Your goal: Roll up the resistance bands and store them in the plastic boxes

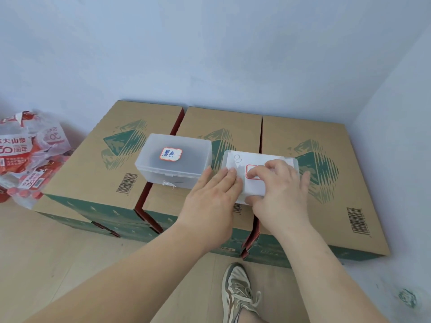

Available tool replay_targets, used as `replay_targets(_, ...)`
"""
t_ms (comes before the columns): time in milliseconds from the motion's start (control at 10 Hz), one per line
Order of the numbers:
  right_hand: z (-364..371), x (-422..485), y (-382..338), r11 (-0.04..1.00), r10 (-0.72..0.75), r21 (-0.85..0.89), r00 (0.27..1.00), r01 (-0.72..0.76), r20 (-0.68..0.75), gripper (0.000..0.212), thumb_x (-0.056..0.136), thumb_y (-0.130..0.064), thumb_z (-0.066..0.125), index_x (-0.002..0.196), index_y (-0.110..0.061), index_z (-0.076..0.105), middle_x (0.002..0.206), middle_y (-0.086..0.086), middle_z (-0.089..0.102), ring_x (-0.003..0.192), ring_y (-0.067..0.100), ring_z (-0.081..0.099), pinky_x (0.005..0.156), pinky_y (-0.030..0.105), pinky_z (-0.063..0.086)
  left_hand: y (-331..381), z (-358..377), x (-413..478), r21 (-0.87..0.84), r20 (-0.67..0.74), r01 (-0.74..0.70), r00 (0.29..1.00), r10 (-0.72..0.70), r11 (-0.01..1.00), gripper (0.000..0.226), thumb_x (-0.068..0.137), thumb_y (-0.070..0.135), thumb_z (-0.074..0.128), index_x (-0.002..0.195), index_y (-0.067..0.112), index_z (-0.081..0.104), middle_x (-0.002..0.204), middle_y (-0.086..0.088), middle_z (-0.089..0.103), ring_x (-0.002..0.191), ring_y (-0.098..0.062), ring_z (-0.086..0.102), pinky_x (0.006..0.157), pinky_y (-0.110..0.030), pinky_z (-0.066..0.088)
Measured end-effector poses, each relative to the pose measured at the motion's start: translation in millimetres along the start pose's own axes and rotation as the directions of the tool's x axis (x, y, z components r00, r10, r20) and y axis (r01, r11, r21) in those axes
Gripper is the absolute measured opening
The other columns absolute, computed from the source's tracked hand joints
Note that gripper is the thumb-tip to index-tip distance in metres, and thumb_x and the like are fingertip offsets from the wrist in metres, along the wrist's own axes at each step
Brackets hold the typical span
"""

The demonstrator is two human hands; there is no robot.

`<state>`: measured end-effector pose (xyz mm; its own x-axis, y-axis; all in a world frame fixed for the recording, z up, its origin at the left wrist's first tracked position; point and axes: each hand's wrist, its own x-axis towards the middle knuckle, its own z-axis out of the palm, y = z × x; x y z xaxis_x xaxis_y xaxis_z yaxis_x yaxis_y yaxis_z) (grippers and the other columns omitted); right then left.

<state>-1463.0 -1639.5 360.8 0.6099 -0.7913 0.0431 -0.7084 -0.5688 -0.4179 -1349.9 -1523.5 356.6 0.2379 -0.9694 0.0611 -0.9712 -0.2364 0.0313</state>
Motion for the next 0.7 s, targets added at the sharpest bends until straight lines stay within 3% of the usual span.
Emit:
replay_targets(100, 4, 5, -4, 0.999, 0.042, 0.016, 0.999, -0.042, -0.011, 0.047, 0.087, -0.024, 0.075, 0.128, -0.042, 0.061, 0.157, -0.010, 0.041, 0.157, 0.018, 0.018, 0.122, 0.068, -0.002, -8, -12, 9, 0.011, 0.008, 0.128, 0.992, -0.128, 0.992, 0.067, 0.095, 0.026, 0.050, 0.158, 0.022, 0.027, 0.172, -0.008, 0.007, 0.160, -0.029, 0.002, 0.129, -0.050, -0.005)
replay_targets(200, 9, 14, -12, 0.999, 0.044, -0.008, 0.999, -0.044, 0.022, 0.046, 0.092, -0.022, 0.069, 0.133, -0.040, 0.057, 0.165, -0.010, 0.033, 0.160, 0.020, 0.008, 0.120, 0.072, -0.006, -29, -16, 0, 0.004, 0.012, 0.333, 0.943, -0.333, 0.943, 0.072, 0.099, 0.036, 0.047, 0.161, 0.020, 0.014, 0.171, -0.008, 0.008, 0.158, -0.030, 0.004, 0.130, -0.048, 0.001)
replay_targets(300, 14, 21, -17, 0.998, 0.024, 0.060, 0.999, -0.026, 0.042, 0.039, 0.091, -0.016, 0.070, 0.124, -0.036, 0.060, 0.166, -0.009, 0.032, 0.160, 0.020, 0.005, 0.120, 0.067, -0.012, -48, -11, -17, 0.037, 0.100, 0.307, 0.946, -0.309, 0.951, 0.083, 0.099, 0.034, 0.048, 0.163, 0.022, -0.003, 0.173, -0.006, -0.001, 0.159, -0.030, -0.002, 0.130, -0.046, 0.002)
replay_targets(400, 15, 25, -19, 0.988, -0.003, 0.153, 0.999, -0.005, 0.048, 0.035, 0.089, -0.012, 0.072, 0.114, -0.034, 0.062, 0.165, -0.010, 0.035, 0.160, 0.017, 0.005, 0.122, 0.061, -0.015, -55, -13, -18, -0.027, 0.117, 0.270, 0.957, -0.266, 0.962, 0.086, 0.096, 0.036, 0.051, 0.163, 0.025, -0.002, 0.173, -0.002, -0.001, 0.159, -0.028, -0.003, 0.130, -0.043, 0.004)
replay_targets(500, 15, 24, -23, 0.991, -0.013, 0.130, 0.998, 0.005, 0.054, 0.037, 0.089, -0.014, 0.071, 0.119, -0.034, 0.062, 0.165, -0.011, 0.033, 0.160, 0.015, 0.005, 0.123, 0.059, -0.015, -58, -16, -16, -0.097, 0.106, 0.261, 0.962, -0.251, 0.960, 0.085, 0.096, 0.038, 0.052, 0.163, 0.025, 0.002, 0.173, 0.000, 0.001, 0.159, -0.027, -0.003, 0.131, -0.042, 0.003)
replay_targets(600, 15, 20, -32, 0.993, -0.002, 0.121, 0.998, -0.006, 0.060, 0.046, 0.091, -0.025, 0.068, 0.134, -0.037, 0.057, 0.167, -0.008, 0.028, 0.160, 0.014, 0.003, 0.123, 0.061, -0.014, -68, -20, -28, -0.161, 0.045, 0.213, 0.977, -0.209, 0.964, 0.077, 0.095, 0.032, 0.056, 0.162, 0.019, 0.020, 0.171, -0.002, 0.017, 0.157, -0.026, 0.012, 0.130, -0.039, 0.015)
replay_targets(700, 12, 9, -44, 0.987, -0.046, 0.153, 0.999, 0.043, 0.016, 0.051, 0.096, -0.035, 0.065, 0.145, -0.034, 0.051, 0.166, -0.005, 0.031, 0.159, 0.018, 0.012, 0.127, 0.056, -0.001, -78, -20, -56, -0.186, -0.100, 0.187, 0.973, -0.208, 0.965, 0.064, 0.089, 0.024, 0.065, 0.149, 0.015, 0.046, 0.154, -0.004, 0.046, 0.140, -0.027, 0.040, 0.115, -0.044, 0.042)
